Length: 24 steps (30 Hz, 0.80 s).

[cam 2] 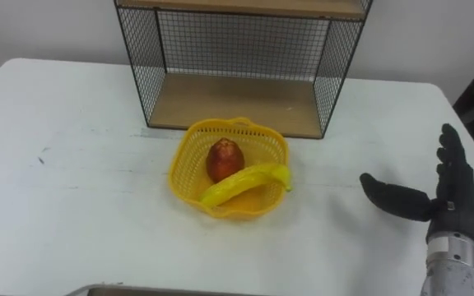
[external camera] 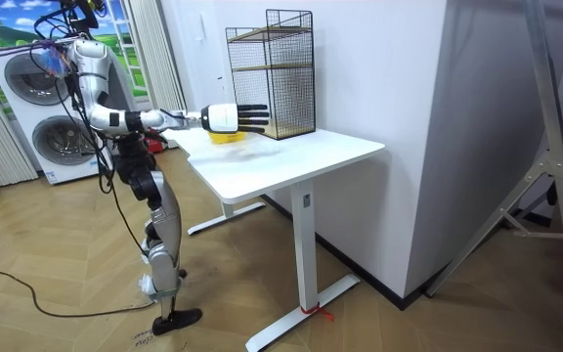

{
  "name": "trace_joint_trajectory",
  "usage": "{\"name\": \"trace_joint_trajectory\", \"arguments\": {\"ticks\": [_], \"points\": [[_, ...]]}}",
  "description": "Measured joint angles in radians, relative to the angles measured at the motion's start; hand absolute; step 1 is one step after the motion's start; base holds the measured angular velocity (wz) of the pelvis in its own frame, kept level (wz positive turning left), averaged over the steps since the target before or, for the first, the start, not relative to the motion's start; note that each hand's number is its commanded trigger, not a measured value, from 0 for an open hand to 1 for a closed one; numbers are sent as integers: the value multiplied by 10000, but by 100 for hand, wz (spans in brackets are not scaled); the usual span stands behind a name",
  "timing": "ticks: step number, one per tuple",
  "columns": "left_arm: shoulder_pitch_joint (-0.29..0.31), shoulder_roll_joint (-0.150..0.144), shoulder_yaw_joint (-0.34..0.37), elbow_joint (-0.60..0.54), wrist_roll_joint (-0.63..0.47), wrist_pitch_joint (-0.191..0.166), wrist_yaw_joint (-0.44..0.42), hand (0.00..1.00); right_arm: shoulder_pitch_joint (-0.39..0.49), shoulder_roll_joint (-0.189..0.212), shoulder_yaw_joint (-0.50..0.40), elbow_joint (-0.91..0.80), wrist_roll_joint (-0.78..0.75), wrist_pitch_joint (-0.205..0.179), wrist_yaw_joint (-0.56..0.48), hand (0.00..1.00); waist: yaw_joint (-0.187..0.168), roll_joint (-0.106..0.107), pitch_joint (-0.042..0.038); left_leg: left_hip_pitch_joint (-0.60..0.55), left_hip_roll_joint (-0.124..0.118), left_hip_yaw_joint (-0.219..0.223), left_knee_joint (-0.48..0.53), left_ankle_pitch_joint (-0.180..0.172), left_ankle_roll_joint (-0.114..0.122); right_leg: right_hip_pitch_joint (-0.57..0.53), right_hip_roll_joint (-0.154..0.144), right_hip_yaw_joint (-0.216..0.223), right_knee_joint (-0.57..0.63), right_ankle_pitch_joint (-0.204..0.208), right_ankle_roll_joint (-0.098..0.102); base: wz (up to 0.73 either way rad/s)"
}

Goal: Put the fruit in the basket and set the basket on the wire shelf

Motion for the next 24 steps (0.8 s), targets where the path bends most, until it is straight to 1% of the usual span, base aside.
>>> {"name": "trace_joint_trajectory", "arguments": {"ticks": [1, 2, 4, 5, 7, 8, 9, 10, 11, 12, 13, 14, 16, 17, 19, 20, 21, 22, 24], "points": [[36, 1, 205, -259, -270, -121, 490, 0, 58, -1, -22, -17, 2, 0, -35, 0, 32, -5, -3, -1, 1, 5, -29, 0, 0, -5, 0, -8, 1, -2, 2, 0], [46, 0, 306, -362, -383, -207, 716, 0, 80, 0, -29, -27, 2, 0, -62, 0, 84, 4, -1, -3, 2, 5, -41, 0, 0, -8, 0, -12, 6, -3, 4, 0], [70, 2, 628, -676, -548, -512, 1506, 0, 140, -1, -68, -47, -1, 0, -73, 0, 148, 26, -21, -2, 2, 9, -44, 0, 0, -25, -2, -12, 14, -8, 13, 0], [65, 11, 717, -711, -579, -550, 1681, 0, 139, -1, -69, -47, 5, 0, -71, 0, 149, 27, -28, -1, 2, 3, -45, 0, 0, -25, -3, -16, 14, -9, 14, 0], [89, 28, 1010, -987, -760, -672, 2361, 0, 150, -1, -96, -47, 108, 0, -70, 0, 174, 42, -35, 6, 2, -16, -30, -1, -1, -32, -3, -60, 6, -9, 14, 0], [89, 43, 1082, -1024, -759, -699, 2506, 0, 173, -1, -111, -48, 123, 0, -70, 0, 185, 51, -40, 6, 2, -19, -29, -1, -1, -31, -3, -56, 5, -9, 15, 0], [81, 91, 1213, -1114, -742, -720, 2788, 0, 276, 0, -184, -74, 181, -3, -72, 0, 252, 71, -60, 21, 2, -12, -28, -1, -1, -29, -4, -47, 3, -9, 14, 0], [76, 90, 1436, -1422, -716, -721, 3102, 0, 499, -1, -304, -222, 132, -2, -88, 0, 380, 96, -89, 30, 1, -13, -31, -1, -1, -25, -6, -55, 5, -10, 16, 0], [87, 100, 1549, -1618, -715, -735, 3265, 0, 578, -1, -347, -310, 119, -2, -116, 0, 370, 103, -94, 24, 1, -23, -26, -1, -1, -27, -11, -82, 6, -10, 16, 0], [143, 116, 1779, -2143, -715, -772, 3583, 0, 616, 0, -399, -384, 76, -11, -236, 0, 369, 111, -94, 4, -1, -45, -6, -1, -2, -25, -15, -136, 4, -13, 20, 5], [177, 208, 1889, -2596, -675, -863, 3866, 0, 645, 2, -488, -386, 29, -20, -332, 0, 373, 115, -96, -7, -3, -61, 5, -1, -2, -14, -16, -145, -4, -18, 27, 5], [180, 256, 1950, -2800, -542, -868, 3974, 0, 663, 2, -547, -388, 29, -20, -357, 0, 376, 116, -98, -12, -7, -77, 15, -1, -2, -8, -17, -146, -7, -22, 30, 4], [175, 308, 2260, -3820, 439, -879, 4263, 0, 711, -3, -746, -389, 19, -20, -418, 0, 414, 128, -103, -10, -8, -71, 43, -1, -2, -5, -17, -132, -6, -24, 29, 0], [177, 360, 2278, -4036, 673, -891, 4299, 0, 712, -9, -764, -390, 20, -21, -440, 0, 413, 133, -103, -12, -8, -69, 49, -1, -2, -6, -18, -132, -6, -24, 28, 0], [139, 559, 2277, -4995, 1210, -894, 4360, 0, 709, -12, -773, -394, 36, -20, -541, 0, 408, 164, -106, -56, -15, -90, 121, -1, -2, -7, -25, -147, -6, -24, 27, 0], [108, 626, 2277, -5204, 1264, -895, 4366, 0, 706, -12, -773, -395, 36, -20, -550, 0, 412, 167, -107, -66, -16, -102, 122, -1, -1, -4, -26, -155, -4, -24, 27, 3], [83, 795, 2277, -5560, 1270, -896, 4368, 0, 694, -12, -773, -413, 62, -22, -550, 0, 418, 182, -109, -66, -16, -108, 130, -1, -2, 9, -26, -161, -4, -24, 27, 0], [82, 905, 2252, -5797, 1451, -897, 4356, 0, 686, -15, -773, -414, 57, -60, -551, 0, 335, 210, -96, -52, -18, -110, 140, -1, -1, 39, -26, -154, -9, -24, 27, 0], [75, 957, 2183, -6025, 1926, -900, 4261, 0, 684, -15, -755, -414, 58, -86, -547, 0, 303, 249, -81, -36, -23, -111, 138, -1, -1, 113, -26, -130, -6, -24, 27, 0]]}}
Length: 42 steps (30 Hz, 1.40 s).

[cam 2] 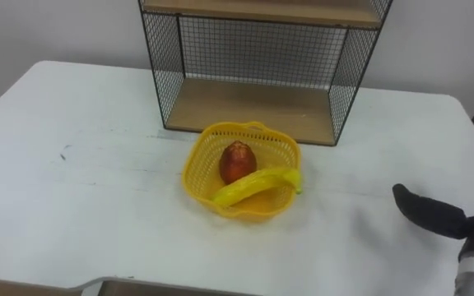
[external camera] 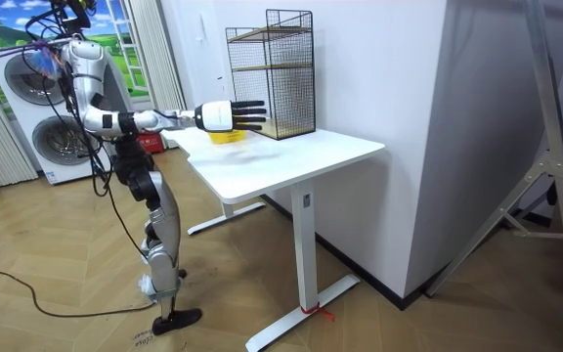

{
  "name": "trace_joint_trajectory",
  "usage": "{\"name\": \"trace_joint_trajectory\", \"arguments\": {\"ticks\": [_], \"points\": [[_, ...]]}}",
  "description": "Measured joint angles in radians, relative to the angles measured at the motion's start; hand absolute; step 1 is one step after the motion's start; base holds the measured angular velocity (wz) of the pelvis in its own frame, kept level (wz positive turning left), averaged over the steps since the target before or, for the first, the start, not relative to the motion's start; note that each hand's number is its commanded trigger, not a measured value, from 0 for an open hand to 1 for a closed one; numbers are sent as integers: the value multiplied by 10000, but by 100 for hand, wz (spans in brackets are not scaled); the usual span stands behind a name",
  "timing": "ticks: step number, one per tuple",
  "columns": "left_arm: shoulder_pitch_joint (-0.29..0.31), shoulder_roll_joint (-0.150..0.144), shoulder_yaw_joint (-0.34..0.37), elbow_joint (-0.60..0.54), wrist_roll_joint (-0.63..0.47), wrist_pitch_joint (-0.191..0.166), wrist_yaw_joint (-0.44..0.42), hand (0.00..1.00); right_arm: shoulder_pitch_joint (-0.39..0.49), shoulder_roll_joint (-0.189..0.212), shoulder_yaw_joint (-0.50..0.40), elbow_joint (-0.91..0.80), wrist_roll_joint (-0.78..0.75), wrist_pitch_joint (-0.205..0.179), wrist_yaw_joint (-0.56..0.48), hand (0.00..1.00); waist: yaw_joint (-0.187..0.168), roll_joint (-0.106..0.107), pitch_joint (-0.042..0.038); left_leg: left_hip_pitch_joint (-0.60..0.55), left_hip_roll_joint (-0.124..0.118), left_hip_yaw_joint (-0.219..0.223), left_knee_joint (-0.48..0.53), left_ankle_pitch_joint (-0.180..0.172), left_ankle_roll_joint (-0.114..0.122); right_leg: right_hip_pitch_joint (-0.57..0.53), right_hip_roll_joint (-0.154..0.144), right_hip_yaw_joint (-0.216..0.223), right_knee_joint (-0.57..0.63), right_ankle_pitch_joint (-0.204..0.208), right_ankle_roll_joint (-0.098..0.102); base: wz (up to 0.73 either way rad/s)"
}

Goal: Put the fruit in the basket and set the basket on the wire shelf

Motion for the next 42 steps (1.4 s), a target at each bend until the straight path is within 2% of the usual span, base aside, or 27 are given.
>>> {"name": "trace_joint_trajectory", "arguments": {"ticks": [2, 4, 7, 9, 11, 12, 15, 19, 22, 24, 27, 32, 34, 42], "points": [[-2, -1, -224, -194, 579, 2, -91, 0, 0, 3, 41, 4, -27, 0, 8, 0, -24, -4, 17, 15, -2, 8, -5, 0, 0, 8, -1, 1, -2, 0, 0, 0], [-7, -6, -562, -299, 1110, 3, -558, 0, -17, 2, 46, 3, -12, -4, 114, 0, -49, 18, 31, 26, -4, 16, -5, 0, 0, -19, -1, -1, -37, -2, 0, 0], [-9, -7, -1025, -325, 1259, 3, -1208, 0, -182, 3, 115, 1, 318, -5, 309, 0, -181, 6, 49, 28, -4, 26, -4, 0, 0, 4, -2, -42, -30, -17, -11, 1], [-22, -6, -1459, -336, 1242, 4, -1576, 0, -346, 3, 138, 20, 712, -42, 500, 0, -284, -6, 64, 30, -7, -8, -8, 1, -1, 25, -2, -67, -22, -17, -11, 4], [-90, -6, -1936, -335, 1138, 7, -2024, 0, -465, 5, 141, 88, 1284, -133, 650, 0, -322, -31, 101, 29, -6, -10, -8, 1, 0, 17, -2, -72, 3, -17, -11, 0], [-183, -12, -2219, -323, 910, 8, -2334, 0, -528, 15, 157, 99, 1629, -144, 723, 0, -341, -40, 156, 33, -5, 0, -14, 1, 0, 16, -3, -69, 0, -17, -11, -3], [-215, -37, -2829, -253, 595, 51, -3254, 0, -593, 133, 331, 114, 1987, -209, 1075, 0, -449, -49, 193, 14, -3, 13, -45, 1, 0, 16, -3, -76, -6, -17, -11, -1], [-469, -48, -3530, -245, 324, 279, -4356, 0, -675, 288, 721, 117, 2380, -208, 1407, 0, -537, -21, 216, 31, -1, 10, -78, 1, 0, 19, -2, -125, -6, -16, -12, 0], [-924, -51, -4402, 17, 302, 491, -5489, 0, -1096, 377, 1352, 346, 2765, -210, 1822, 0, -603, 40, 256, 41, -2, 18, -26, 2, 1, 26, -2, -108, -11, -12, -15, 0], [-950, -68, -4684, 102, 294, 633, -6026, 0, -1288, 451, 1659, 620, 2843, -211, 2086, 0, -742, 64, 270, 48, 3, 32, -35, 3, 1, 6, 3, -94, -21, -12, -15, 0], [-958, -313, -4775, 206, 298, 804, -6803, 0, -1305, 574, 1709, 709, 3039, -206, 2454, 0, -760, 88, 280, 37, 4, 92, -48, 3, 1, -79, 3, -43, -18, -12, -15, -6], [-967, -428, -5032, 502, 255, 930, -7531, 0, -1386, 583, 1712, 746, 3532, -211, 2780, 0, -782, 32, 262, 46, 14, 253, -34, 4, 2, -147, 6, 134, -6, -11, -16, -10], [-1082, -516, -5231, 946, 255, 1022, -7970, 0, -1401, 587, 1722, 969, 3531, -213, 3010, 0, -786, -21, 227, 88, 20, 278, -33, 4, 3, -130, 6, 159, -6, -11, -16, -4], [-1146, -762, -5912, 1217, 73, 1258, -8628, 0, -1657, 630, 1824, 1194, 3584, -212, 3313, 0, -800, -86, 235, 208, 27, 378, -38, 5, 4, -54, 21, 318, 27, -5, -27, -5]]}}
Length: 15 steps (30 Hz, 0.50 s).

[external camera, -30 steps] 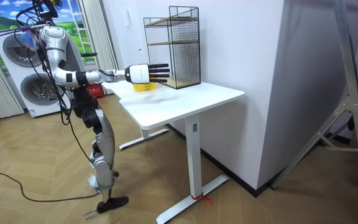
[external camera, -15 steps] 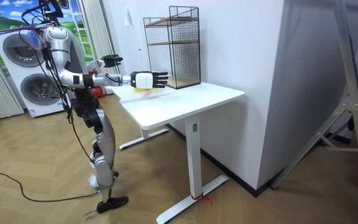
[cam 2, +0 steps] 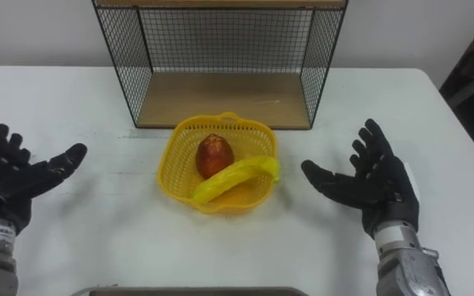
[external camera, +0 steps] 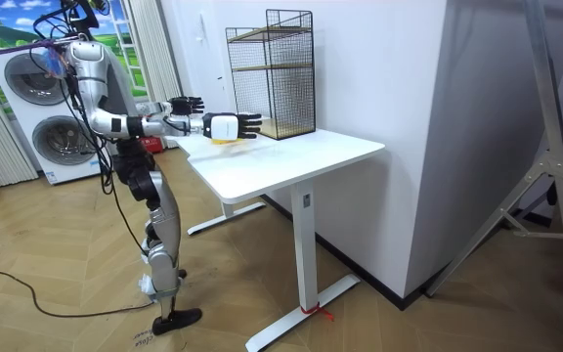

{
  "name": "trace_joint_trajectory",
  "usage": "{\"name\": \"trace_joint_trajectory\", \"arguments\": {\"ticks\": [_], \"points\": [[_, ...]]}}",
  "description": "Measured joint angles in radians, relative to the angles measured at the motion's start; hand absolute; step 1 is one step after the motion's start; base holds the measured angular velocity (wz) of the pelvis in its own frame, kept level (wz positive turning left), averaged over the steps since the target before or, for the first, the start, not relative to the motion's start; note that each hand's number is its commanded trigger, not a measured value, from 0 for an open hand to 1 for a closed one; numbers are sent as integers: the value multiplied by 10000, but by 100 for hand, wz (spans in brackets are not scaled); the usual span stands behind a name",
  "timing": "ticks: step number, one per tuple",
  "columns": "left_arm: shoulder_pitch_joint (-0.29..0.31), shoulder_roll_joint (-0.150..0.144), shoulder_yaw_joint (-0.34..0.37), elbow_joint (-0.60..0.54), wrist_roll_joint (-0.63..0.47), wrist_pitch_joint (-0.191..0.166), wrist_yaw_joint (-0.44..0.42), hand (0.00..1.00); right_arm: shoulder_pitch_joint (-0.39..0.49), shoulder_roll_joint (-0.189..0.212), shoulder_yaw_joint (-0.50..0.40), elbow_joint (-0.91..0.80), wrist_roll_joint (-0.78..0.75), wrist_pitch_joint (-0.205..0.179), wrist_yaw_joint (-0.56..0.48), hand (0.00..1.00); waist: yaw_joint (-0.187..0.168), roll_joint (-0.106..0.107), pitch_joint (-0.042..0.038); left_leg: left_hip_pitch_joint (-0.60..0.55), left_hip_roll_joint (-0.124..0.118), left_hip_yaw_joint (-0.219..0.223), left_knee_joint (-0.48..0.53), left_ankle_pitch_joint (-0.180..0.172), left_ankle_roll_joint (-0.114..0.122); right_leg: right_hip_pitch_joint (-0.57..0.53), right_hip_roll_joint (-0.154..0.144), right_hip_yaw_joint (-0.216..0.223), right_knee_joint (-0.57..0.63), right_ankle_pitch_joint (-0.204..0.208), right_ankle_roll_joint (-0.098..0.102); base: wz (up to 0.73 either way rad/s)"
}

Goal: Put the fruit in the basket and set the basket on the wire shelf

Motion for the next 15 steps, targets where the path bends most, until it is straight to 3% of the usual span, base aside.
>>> {"name": "trace_joint_trajectory", "arguments": {"ticks": [15], "points": [[-8, -16, -164, 751, -186, 82, -725, 0, -294, 225, 271, 135, 893, 0, 210, 0, -161, 12, 5, 158, 20, 14, -147, 17, -8, -2, 40, 100, -27, 11, -19, -1]]}}
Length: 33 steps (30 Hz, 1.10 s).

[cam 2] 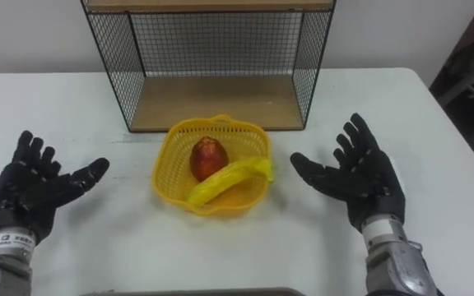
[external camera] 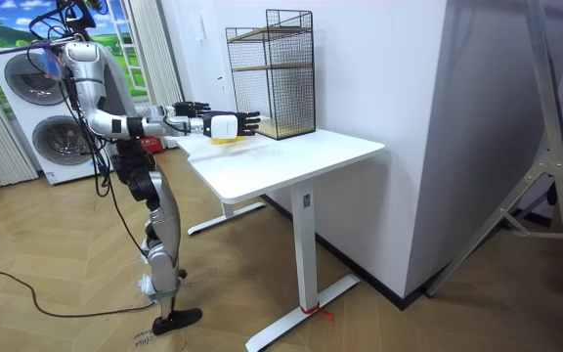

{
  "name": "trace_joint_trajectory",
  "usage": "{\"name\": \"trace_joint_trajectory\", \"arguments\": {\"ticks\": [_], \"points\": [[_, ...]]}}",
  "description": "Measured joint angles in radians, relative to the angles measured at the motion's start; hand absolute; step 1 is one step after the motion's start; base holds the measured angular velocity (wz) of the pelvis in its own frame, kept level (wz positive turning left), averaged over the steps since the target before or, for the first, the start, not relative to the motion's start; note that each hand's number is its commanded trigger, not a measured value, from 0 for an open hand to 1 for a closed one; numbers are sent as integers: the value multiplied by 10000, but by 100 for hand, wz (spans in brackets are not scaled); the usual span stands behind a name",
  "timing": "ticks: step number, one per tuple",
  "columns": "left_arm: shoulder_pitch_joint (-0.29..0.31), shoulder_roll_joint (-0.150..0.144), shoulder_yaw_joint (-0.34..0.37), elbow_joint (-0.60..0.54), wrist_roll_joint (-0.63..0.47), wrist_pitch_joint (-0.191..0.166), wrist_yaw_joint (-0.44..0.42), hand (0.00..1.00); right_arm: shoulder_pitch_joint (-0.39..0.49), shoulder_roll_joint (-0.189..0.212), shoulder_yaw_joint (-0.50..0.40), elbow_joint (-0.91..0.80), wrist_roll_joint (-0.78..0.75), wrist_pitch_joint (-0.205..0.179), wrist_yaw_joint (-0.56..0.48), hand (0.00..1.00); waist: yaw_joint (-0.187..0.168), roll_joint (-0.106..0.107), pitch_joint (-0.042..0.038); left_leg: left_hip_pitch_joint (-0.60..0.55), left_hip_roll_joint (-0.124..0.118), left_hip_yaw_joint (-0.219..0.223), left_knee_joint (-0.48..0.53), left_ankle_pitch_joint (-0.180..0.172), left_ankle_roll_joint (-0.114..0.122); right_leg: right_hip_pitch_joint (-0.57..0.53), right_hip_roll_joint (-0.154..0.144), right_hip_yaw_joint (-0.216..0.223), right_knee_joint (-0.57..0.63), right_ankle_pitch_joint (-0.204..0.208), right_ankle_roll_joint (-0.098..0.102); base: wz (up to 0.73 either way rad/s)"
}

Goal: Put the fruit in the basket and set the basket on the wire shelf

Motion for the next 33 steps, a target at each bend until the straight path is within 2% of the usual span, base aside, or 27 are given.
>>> {"name": "trace_joint_trajectory", "arguments": {"ticks": [3, 7, 11, 13, 19, 25, 33], "points": [[-2, -6, -81, 198, 14, 4, -129, 0, -24, 19, 75, 164, -27, 0, 165, 0, -22, 0, 5, 14, -1, 1, 0, 0, 0, -23, 0, -3, -6, 0, 0, 0], [-1, -54, -230, 323, 51, 233, -435, 0, -25, 35, 374, 415, -130, 9, 335, 0, -29, 6, 5, -86, 0, 2, 6, 0, 0, -92, 8, 30, 30, 0, 0, 0], [-2, -112, -404, 323, 175, 343, -719, 0, -26, 245, 475, 416, -179, 13, 430, 0, -44, 9, 3, -155, -1, 2, 7, -1, 0, -118, 14, 42, 49, 0, -1, 0], [-48, -238, -493, 324, 163, 344, -780, 0, -26, 271, 698, 416, -191, 12, 506, 0, -70, 4, -1, -149, 0, -3, 3, 0, 0, -116, 15, 41, 59, 0, -1, 0], [-136, -254, -1051, 325, 191, 362, -931, 0, -26, 402, 1210, 417, -227, 12, 721, 0, -89, -65, -17, -135, -1, -3, 15, 0, 0, -108, 13, 52, 63, 0, -1, 0], [-182, -334, -1079, 724, 203, 414, -971, 0, -25, 457, 1258, 729, -239, 12, 791, 0, -90, -156, 29, -136, 0, -9, 28, 0, 0, -93, 13, 46, 63, 0, -1, 0], [-313, -356, -1095, 745, 222, 456, -971, 0, -26, 508, 1268, 844, -242, 17, 795, 0, -81, -152, 32, -152, 0, -26, 15, -1, 0, -101, 13, 25, 65, 0, -1, 0]]}}
